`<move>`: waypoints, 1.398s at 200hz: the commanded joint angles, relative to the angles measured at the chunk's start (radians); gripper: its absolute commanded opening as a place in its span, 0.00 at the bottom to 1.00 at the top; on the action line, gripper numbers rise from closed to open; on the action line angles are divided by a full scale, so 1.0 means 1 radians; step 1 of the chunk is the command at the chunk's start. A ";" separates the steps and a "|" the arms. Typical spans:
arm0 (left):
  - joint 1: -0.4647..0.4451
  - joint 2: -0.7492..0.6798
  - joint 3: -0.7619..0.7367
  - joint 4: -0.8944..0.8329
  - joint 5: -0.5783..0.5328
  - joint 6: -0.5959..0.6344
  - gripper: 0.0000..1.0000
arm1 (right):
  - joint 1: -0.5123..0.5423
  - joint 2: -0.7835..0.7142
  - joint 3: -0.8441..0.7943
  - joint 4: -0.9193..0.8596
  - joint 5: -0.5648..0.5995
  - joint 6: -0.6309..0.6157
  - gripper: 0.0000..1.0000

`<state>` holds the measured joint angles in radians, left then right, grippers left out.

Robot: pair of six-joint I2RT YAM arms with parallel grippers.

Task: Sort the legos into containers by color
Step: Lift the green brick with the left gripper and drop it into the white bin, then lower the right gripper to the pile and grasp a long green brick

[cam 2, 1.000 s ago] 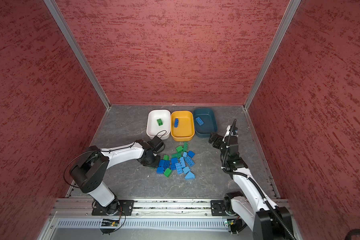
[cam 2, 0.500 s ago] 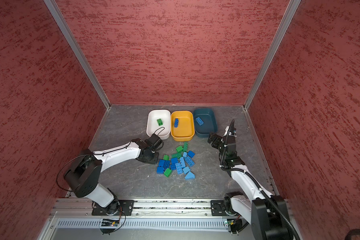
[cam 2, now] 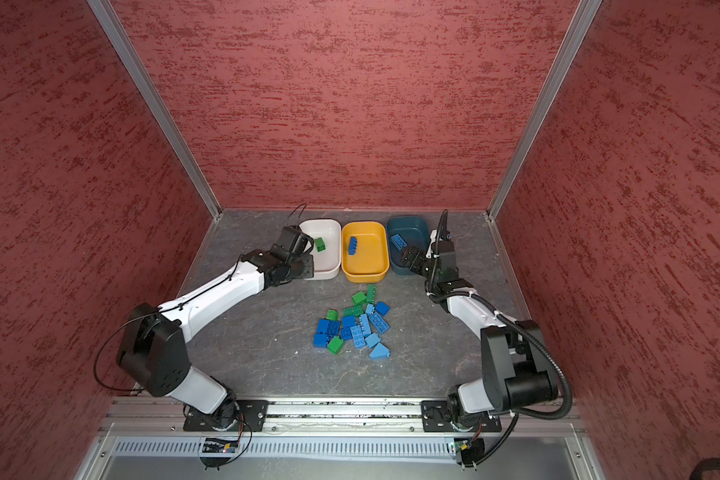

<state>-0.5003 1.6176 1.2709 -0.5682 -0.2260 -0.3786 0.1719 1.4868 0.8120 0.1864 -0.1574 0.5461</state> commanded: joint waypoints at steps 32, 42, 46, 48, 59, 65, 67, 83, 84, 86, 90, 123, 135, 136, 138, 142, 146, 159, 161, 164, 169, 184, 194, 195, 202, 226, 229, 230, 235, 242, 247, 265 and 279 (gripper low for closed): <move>0.062 0.241 0.220 0.152 -0.031 0.089 0.28 | 0.068 0.123 0.156 -0.102 -0.031 -0.027 0.99; 0.072 0.285 0.256 0.157 -0.029 0.089 0.28 | 0.073 0.139 0.177 -0.120 -0.035 -0.028 0.99; 0.076 0.300 0.271 0.157 -0.029 0.089 0.28 | 0.077 0.144 0.184 -0.127 -0.036 -0.027 0.99; 0.077 0.309 0.277 0.156 -0.030 0.089 0.28 | 0.079 0.146 0.187 -0.128 -0.036 -0.028 0.99; 0.087 0.355 0.318 0.150 -0.032 0.087 0.28 | 0.086 0.151 0.200 -0.141 -0.039 -0.028 0.99; 0.090 0.378 0.344 0.143 -0.032 0.082 0.29 | 0.091 0.151 0.204 -0.145 -0.039 -0.028 0.99; 0.091 0.386 0.353 0.139 -0.031 0.081 0.29 | 0.092 0.150 0.206 -0.146 -0.039 -0.027 0.99; 0.100 0.449 0.422 0.110 -0.024 0.071 0.31 | 0.100 0.144 0.211 -0.155 -0.037 -0.023 0.99; 0.101 0.451 0.426 0.108 -0.024 0.071 0.31 | 0.100 0.144 0.211 -0.156 -0.036 -0.023 0.99; 0.101 0.460 0.436 0.103 -0.023 0.068 0.32 | 0.101 0.142 0.211 -0.156 -0.036 -0.021 0.99; 0.103 0.474 0.457 0.094 -0.019 0.065 0.33 | 0.103 0.139 0.211 -0.160 -0.036 -0.020 0.99; 0.102 0.582 0.633 -0.026 -0.032 0.038 0.43 | 0.108 0.088 0.182 -0.178 -0.020 -0.015 0.99; 0.100 0.588 0.657 -0.039 -0.035 0.025 0.56 | 0.110 0.069 0.169 -0.188 -0.016 -0.017 0.99; 0.100 0.587 0.656 -0.039 -0.034 0.025 0.57 | 0.110 0.067 0.167 -0.190 -0.016 -0.018 0.99; 0.100 0.586 0.657 -0.039 -0.032 0.023 0.59 | 0.110 0.065 0.167 -0.190 -0.016 -0.018 0.99; 0.098 0.581 0.654 -0.035 -0.029 0.021 0.61 | 0.111 0.059 0.162 -0.197 -0.013 -0.019 0.99; 0.097 0.575 0.650 -0.032 -0.023 0.021 0.63 | 0.110 0.054 0.160 -0.204 -0.008 -0.020 0.99; 0.091 0.548 0.629 -0.018 -0.011 0.023 0.67 | 0.114 0.043 0.151 -0.231 -0.002 -0.030 0.99; 0.091 0.543 0.625 -0.017 -0.012 0.023 0.67 | 0.115 0.041 0.150 -0.236 -0.001 -0.034 0.99; 0.088 0.536 0.618 -0.015 -0.009 0.023 0.68 | 0.116 0.039 0.149 -0.244 0.000 -0.036 0.99; 0.085 0.522 0.606 -0.010 -0.006 0.025 0.69 | 0.118 0.036 0.148 -0.256 0.004 -0.042 0.99; 0.073 0.464 0.550 0.016 0.007 0.027 0.73 | 0.138 0.025 0.143 -0.293 0.004 -0.061 0.99; 0.064 0.415 0.494 0.049 0.022 0.029 0.77 | 0.158 0.020 0.142 -0.316 0.016 -0.068 0.99; 0.063 0.413 0.488 0.053 0.023 0.030 0.77 | 0.159 0.020 0.140 -0.317 0.016 -0.068 0.99; 0.055 0.374 0.443 0.078 0.036 0.029 0.80 | 0.177 0.016 0.137 -0.327 0.015 -0.072 0.99; 0.029 0.250 0.288 0.144 0.056 -0.003 0.89 | 0.263 -0.001 0.098 -0.310 0.038 -0.076 0.99; 0.025 0.235 0.268 0.154 0.058 -0.010 0.90 | 0.276 -0.003 0.090 -0.302 0.047 -0.076 0.99; 0.025 0.229 0.259 0.157 0.058 -0.013 0.90 | 0.281 -0.004 0.087 -0.301 0.050 -0.076 0.99; 0.019 0.202 0.223 0.174 0.059 -0.024 0.93 | 0.302 -0.008 0.073 -0.297 0.070 -0.070 0.99; 0.011 0.164 0.174 0.194 0.053 -0.037 0.97 | 0.326 -0.011 0.056 -0.292 0.085 -0.059 0.99; 0.005 0.138 0.143 0.201 0.039 -0.046 1.00 | 0.340 -0.013 0.044 -0.289 0.085 -0.052 0.99; -0.020 0.055 0.052 0.217 -0.014 -0.069 0.99 | 0.387 -0.010 0.006 -0.290 0.117 -0.013 0.99; -0.034 -0.005 -0.015 0.236 -0.028 -0.086 1.00 | 0.419 -0.008 -0.006 -0.321 0.179 0.020 0.98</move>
<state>-0.5167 1.6894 1.3468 -0.3973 -0.2092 -0.4164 0.5503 1.4967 0.8307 -0.1043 -0.1001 0.5083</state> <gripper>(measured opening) 0.994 0.990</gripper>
